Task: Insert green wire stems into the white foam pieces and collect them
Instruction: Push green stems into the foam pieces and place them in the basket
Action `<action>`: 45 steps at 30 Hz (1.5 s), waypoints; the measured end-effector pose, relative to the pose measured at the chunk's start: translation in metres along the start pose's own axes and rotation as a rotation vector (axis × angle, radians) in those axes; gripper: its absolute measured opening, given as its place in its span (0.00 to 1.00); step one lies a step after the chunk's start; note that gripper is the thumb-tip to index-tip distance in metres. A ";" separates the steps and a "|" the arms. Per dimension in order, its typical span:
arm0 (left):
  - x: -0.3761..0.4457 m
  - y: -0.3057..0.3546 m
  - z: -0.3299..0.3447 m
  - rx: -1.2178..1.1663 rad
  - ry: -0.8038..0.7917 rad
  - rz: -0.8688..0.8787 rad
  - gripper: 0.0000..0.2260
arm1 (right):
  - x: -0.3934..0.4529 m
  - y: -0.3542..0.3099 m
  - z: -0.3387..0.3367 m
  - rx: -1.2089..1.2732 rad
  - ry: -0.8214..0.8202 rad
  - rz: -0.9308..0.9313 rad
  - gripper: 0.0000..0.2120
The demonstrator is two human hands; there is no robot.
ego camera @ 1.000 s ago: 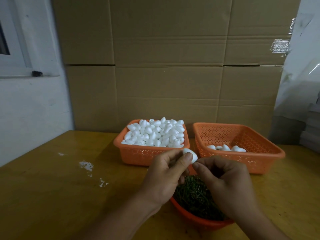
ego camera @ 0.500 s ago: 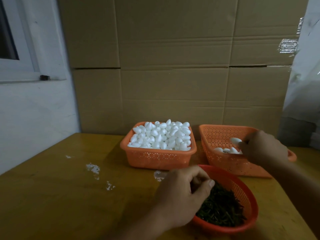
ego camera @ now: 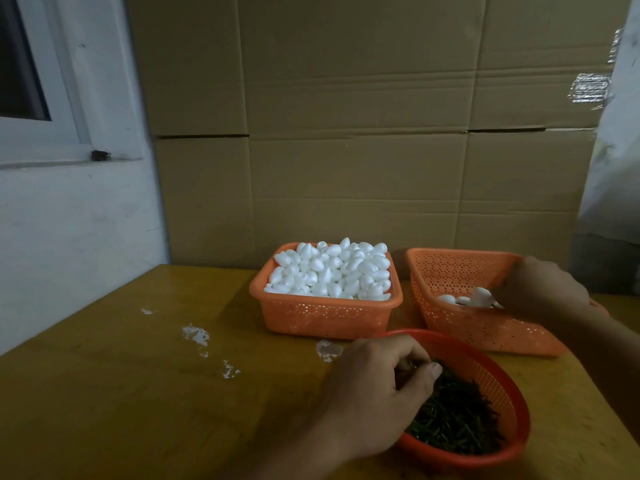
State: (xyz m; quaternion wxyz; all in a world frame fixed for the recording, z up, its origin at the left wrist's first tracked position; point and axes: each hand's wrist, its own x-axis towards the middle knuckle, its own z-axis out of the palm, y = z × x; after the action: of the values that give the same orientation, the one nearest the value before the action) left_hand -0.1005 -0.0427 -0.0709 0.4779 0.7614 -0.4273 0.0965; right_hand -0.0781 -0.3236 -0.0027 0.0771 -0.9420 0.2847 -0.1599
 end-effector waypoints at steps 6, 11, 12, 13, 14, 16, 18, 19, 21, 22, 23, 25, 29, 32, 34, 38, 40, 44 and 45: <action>0.000 0.000 -0.001 -0.002 0.034 0.024 0.09 | -0.042 -0.014 -0.005 0.219 0.174 -0.156 0.13; 0.004 -0.004 -0.006 0.010 0.089 0.022 0.09 | -0.108 -0.026 -0.004 0.477 0.234 -0.253 0.09; 0.006 -0.005 -0.008 0.025 0.106 0.007 0.09 | -0.119 -0.027 -0.001 0.508 0.226 -0.266 0.10; 0.009 -0.007 -0.011 0.039 0.127 -0.014 0.10 | -0.127 -0.029 0.001 0.520 0.211 -0.283 0.12; 0.012 -0.009 -0.014 0.048 0.148 -0.040 0.10 | -0.133 -0.031 0.004 0.520 0.194 -0.303 0.14; 0.023 -0.014 -0.022 0.054 0.177 -0.102 0.10 | -0.142 -0.035 0.008 0.512 0.182 -0.356 0.16; 0.038 -0.022 -0.034 0.092 0.176 -0.177 0.09 | -0.144 -0.036 0.010 0.508 0.179 -0.400 0.16; 0.048 -0.027 -0.042 0.128 0.172 -0.211 0.08 | -0.144 -0.036 0.011 0.508 0.171 -0.414 0.17; 0.070 -0.040 -0.061 0.255 0.167 -0.248 0.06 | -0.143 -0.035 0.014 0.516 0.178 -0.429 0.17; 0.082 -0.047 -0.070 0.339 0.155 -0.267 0.06 | -0.143 -0.035 0.015 0.523 0.194 -0.433 0.16; 0.094 -0.053 -0.079 0.416 0.132 -0.297 0.05 | -0.143 -0.034 0.015 0.531 0.211 -0.435 0.15; 0.112 -0.065 -0.092 0.528 0.043 -0.367 0.06 | -0.142 -0.033 0.016 0.542 0.234 -0.438 0.14; 0.134 -0.079 -0.100 0.717 -0.181 -0.407 0.06 | -0.141 -0.031 0.015 0.554 0.234 -0.431 0.14; 0.141 -0.080 -0.098 0.830 -0.329 -0.427 0.10 | -0.141 -0.031 0.014 0.553 0.224 -0.434 0.13; 0.143 -0.077 -0.094 0.891 -0.396 -0.447 0.13 | -0.140 -0.031 0.014 0.551 0.221 -0.434 0.13; 0.143 -0.069 -0.085 0.967 -0.445 -0.539 0.18 | -0.140 -0.030 0.014 0.554 0.212 -0.435 0.12; 0.142 -0.067 -0.082 0.999 -0.456 -0.564 0.18 | -0.141 -0.030 0.015 0.552 0.209 -0.443 0.12; 0.142 -0.070 -0.079 1.022 -0.431 -0.635 0.23 | -0.140 -0.029 0.016 0.544 0.202 -0.456 0.12; 0.143 -0.072 -0.077 1.026 -0.429 -0.637 0.24 | -0.140 -0.029 0.017 0.542 0.195 -0.453 0.12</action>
State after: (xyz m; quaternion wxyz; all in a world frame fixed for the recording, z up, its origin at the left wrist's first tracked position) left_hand 0.0611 -0.0474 0.0028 -0.0384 0.9854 -0.1657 -0.0125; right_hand -0.1675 -0.2197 -0.0479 0.2590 -0.9070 0.0223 -0.3314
